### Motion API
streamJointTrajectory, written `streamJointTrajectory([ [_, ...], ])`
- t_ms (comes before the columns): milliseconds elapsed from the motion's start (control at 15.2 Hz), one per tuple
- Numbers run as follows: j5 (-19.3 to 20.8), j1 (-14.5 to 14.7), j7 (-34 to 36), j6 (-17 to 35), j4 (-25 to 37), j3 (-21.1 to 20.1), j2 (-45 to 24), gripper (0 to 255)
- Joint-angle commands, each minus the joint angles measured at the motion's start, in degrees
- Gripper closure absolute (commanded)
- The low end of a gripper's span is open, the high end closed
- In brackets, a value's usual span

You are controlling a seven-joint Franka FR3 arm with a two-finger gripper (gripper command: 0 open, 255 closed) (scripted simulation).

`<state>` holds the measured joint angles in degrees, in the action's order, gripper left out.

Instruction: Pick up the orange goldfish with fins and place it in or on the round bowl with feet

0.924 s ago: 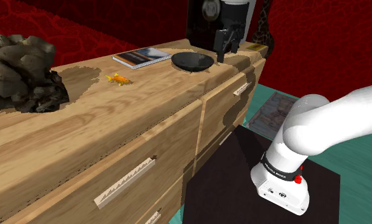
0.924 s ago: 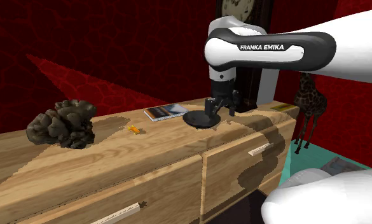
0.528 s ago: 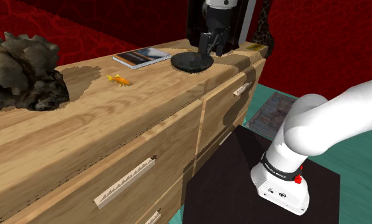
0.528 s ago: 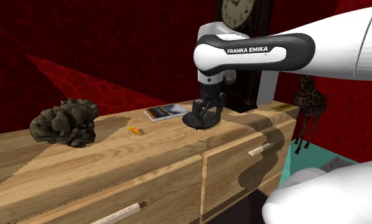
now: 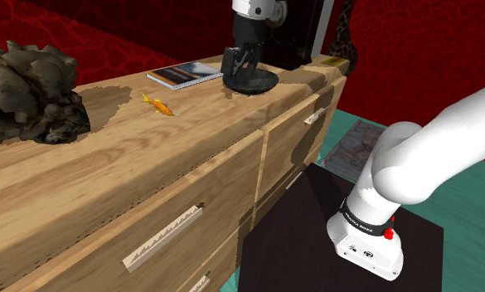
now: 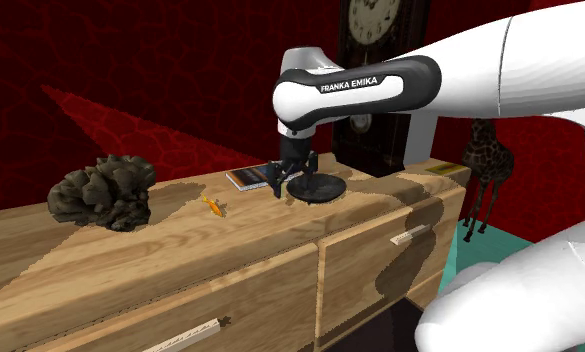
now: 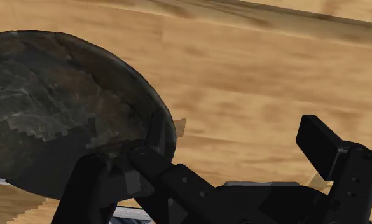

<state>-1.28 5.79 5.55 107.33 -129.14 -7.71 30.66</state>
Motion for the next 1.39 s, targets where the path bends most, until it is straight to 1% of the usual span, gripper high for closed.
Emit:
streamJointTrajectory([
  [0,-0.92,0.86,0.32,3.49,1.05,-1.0,-2.79,0],
  [462,-2.87,3.28,0.4,12.63,7.11,-3.9,-12.25,0],
  [924,-3.14,5.43,0.63,19.78,15.52,-6.95,-22.0,0],
  [990,-3.14,5.45,0.63,19.81,15.57,-6.96,-22.05,0],
  [1320,-2.52,5.48,1.06,23.21,14.29,-7.3,-24.2,0],
])
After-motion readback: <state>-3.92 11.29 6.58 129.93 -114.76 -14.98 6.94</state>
